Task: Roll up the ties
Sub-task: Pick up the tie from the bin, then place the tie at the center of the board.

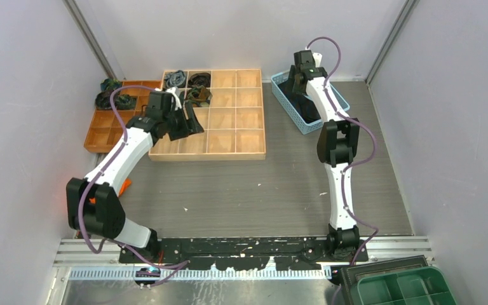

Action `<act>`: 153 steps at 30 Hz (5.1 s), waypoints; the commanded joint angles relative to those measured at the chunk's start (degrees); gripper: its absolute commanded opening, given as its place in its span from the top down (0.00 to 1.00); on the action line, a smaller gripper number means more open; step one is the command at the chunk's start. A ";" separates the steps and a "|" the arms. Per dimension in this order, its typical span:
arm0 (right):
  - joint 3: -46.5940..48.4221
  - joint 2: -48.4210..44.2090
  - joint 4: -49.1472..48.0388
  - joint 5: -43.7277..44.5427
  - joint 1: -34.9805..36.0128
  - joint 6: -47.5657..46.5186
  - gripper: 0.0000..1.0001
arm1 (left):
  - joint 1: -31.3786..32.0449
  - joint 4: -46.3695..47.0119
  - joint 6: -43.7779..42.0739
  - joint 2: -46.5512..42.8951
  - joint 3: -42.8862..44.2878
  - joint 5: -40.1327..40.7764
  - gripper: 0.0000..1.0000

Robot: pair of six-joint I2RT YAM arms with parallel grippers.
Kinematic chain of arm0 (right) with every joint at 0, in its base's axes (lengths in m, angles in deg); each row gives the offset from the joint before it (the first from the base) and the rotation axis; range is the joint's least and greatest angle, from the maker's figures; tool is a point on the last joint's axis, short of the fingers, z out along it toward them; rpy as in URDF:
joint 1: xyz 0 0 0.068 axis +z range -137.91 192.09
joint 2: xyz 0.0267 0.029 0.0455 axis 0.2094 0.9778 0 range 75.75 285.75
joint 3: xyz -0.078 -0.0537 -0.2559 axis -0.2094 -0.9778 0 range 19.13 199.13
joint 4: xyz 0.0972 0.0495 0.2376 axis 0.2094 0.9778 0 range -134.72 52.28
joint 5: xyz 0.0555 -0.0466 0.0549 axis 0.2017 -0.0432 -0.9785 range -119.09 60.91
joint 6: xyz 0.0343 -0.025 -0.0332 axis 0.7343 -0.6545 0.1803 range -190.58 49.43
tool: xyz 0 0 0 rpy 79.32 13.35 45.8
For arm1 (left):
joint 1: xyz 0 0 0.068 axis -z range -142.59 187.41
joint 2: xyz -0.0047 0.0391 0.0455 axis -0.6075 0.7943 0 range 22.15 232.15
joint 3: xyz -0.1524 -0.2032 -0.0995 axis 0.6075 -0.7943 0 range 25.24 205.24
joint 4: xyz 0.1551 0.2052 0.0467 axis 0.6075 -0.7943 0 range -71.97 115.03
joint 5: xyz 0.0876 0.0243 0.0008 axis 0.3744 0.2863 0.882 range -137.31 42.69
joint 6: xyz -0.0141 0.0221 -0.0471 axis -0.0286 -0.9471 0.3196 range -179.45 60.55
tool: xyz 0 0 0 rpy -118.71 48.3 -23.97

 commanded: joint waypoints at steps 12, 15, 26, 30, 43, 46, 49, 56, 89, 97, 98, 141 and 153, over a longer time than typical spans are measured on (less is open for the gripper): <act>0.25 4.86 -4.65 -16.48 -1.22 5.54 0.27 | -0.14 2.84 -2.00 5.78 1.06 0.09 0.38; -0.19 5.62 -4.58 -19.14 -1.21 5.80 0.36 | -0.14 2.72 -2.02 6.07 0.99 0.04 0.40; 1.44 5.62 -4.70 -19.48 -2.45 5.58 0.93 | -0.14 2.21 -1.94 6.87 0.84 -0.09 0.76; 5.99 4.77 -3.83 -19.25 -3.92 6.03 0.99 | -0.14 1.64 -1.93 6.86 1.41 -0.07 0.93; -10.58 -18.73 -14.17 -24.85 -5.92 6.87 0.99 | -0.14 2.55 -2.25 0.62 0.30 0.83 0.99; -10.74 -22.91 -12.08 -26.12 -5.91 6.54 0.99 | -0.14 2.26 -2.04 -1.13 -0.04 0.19 1.00; -12.54 -28.05 -11.48 -27.89 -5.89 6.81 0.99 | -0.05 2.07 -1.78 -3.55 -0.61 -0.21 1.00; -21.59 -44.08 -9.77 -30.00 -4.72 6.71 0.99 | 0.49 0.61 -1.93 -10.70 -1.55 0.48 1.00; -69.39 -72.16 -3.05 -30.85 33.74 20.38 0.99 | 11.29 -20.51 8.41 -50.25 -10.72 22.16 1.00; -60.77 -49.15 -12.51 -30.99 45.16 20.23 0.99 | 11.29 -26.81 8.35 -55.68 -6.87 32.89 1.00; -58.73 -46.38 -12.76 -31.56 45.78 20.00 0.99 | 11.29 -27.45 8.29 -55.60 -6.37 33.38 1.00; -83.99 -59.67 -9.97 -18.99 52.00 19.80 0.22 | 14.45 -18.65 3.91 -40.08 -6.37 27.59 1.00; -81.81 -50.14 -12.72 -20.18 52.02 16.28 0.69 | 14.45 -21.96 2.68 -44.30 -5.79 30.01 1.00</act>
